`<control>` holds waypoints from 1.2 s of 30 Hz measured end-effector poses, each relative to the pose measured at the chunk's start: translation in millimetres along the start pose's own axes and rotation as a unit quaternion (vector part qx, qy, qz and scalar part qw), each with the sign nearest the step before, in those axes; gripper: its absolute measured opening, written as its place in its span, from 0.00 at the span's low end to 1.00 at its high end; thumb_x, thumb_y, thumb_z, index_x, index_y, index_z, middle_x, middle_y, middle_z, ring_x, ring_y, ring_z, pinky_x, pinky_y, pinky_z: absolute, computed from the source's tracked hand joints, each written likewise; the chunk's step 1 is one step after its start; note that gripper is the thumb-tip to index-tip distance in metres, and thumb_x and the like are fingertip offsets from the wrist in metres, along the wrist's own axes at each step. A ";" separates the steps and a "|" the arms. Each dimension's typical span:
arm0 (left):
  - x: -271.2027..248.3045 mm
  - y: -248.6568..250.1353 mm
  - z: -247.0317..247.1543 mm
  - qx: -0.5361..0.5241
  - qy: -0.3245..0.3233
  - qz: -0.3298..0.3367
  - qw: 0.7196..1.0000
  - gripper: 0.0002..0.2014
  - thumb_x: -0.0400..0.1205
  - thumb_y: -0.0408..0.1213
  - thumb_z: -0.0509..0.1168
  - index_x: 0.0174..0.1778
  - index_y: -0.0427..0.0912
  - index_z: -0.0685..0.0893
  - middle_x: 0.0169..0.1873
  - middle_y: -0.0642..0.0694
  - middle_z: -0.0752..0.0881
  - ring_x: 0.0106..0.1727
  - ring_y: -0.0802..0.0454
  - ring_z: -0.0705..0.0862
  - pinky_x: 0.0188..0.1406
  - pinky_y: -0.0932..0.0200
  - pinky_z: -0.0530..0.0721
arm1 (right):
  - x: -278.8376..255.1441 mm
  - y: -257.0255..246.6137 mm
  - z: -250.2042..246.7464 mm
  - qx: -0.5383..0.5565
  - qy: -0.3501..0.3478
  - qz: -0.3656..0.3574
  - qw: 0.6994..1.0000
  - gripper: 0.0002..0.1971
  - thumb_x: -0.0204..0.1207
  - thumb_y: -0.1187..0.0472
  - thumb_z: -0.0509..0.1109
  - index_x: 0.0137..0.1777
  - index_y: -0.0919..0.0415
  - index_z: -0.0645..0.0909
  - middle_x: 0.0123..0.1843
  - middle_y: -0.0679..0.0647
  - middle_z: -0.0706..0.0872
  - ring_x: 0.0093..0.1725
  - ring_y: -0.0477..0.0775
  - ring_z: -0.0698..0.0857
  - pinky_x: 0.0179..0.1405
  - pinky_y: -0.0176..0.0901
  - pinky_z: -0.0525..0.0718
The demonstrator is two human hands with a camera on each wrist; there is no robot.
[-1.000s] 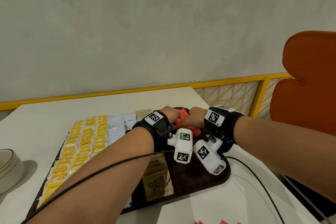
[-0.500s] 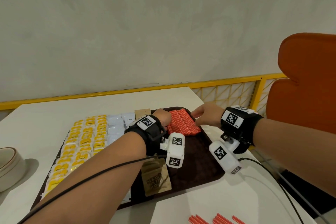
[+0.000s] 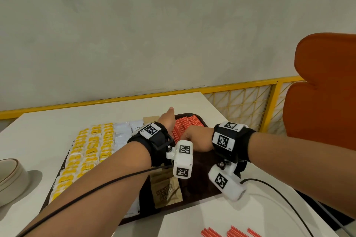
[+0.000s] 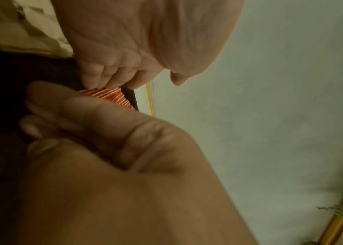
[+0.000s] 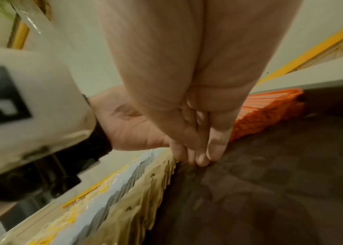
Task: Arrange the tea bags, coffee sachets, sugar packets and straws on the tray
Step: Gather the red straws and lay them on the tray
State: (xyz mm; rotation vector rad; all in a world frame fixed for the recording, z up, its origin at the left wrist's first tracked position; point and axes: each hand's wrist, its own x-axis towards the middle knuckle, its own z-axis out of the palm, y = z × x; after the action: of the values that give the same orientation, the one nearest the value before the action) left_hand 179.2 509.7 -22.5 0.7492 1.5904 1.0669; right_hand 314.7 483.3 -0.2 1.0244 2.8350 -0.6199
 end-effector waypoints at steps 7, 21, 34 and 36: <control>-7.2 8.9 -0.8 -0.052 0.001 -0.038 0.998 0.41 0.83 0.66 0.39 0.83 0.36 0.53 0.80 0.31 0.59 0.80 0.35 0.62 0.77 0.41 0.61 | 10.1 -1.6 -1.2 0.013 0.012 0.007 1.000 0.09 0.79 0.69 0.67 0.53 0.73 0.85 0.46 0.63 0.86 0.44 0.54 0.78 0.37 0.35 0.74; -8.0 4.1 -5.2 -0.019 -0.004 -0.030 0.999 0.42 0.83 0.66 0.39 0.83 0.35 0.51 0.79 0.30 0.61 0.79 0.35 0.64 0.76 0.42 0.63 | 2.9 12.5 -3.4 0.053 -0.011 0.038 0.998 0.17 0.78 0.75 0.63 0.62 0.64 0.85 0.50 0.52 0.90 0.39 0.33 0.82 0.40 0.20 0.75; -8.4 3.3 0.0 0.010 -0.011 -0.017 1.000 0.40 0.84 0.64 0.38 0.81 0.33 0.56 0.78 0.29 0.63 0.79 0.35 0.64 0.77 0.43 0.62 | 2.2 18.5 -16.1 0.136 -0.094 0.102 0.981 0.18 0.77 0.81 0.59 0.65 0.77 0.80 0.60 0.70 0.85 0.37 0.43 0.85 0.33 0.23 0.81; -7.6 2.4 0.7 0.015 -0.012 -0.016 1.000 0.40 0.85 0.64 0.39 0.81 0.33 0.58 0.77 0.30 0.65 0.78 0.35 0.65 0.76 0.44 0.63 | 3.5 19.2 -13.1 0.130 -0.054 0.112 0.984 0.18 0.79 0.79 0.59 0.66 0.73 0.81 0.63 0.68 0.85 0.49 0.53 0.84 0.34 0.23 0.80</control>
State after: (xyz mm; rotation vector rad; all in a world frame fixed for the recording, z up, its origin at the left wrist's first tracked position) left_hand 181.7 504.3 -17.2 0.7513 1.5963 1.0091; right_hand 325.0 503.9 4.4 1.2814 2.5431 -1.0059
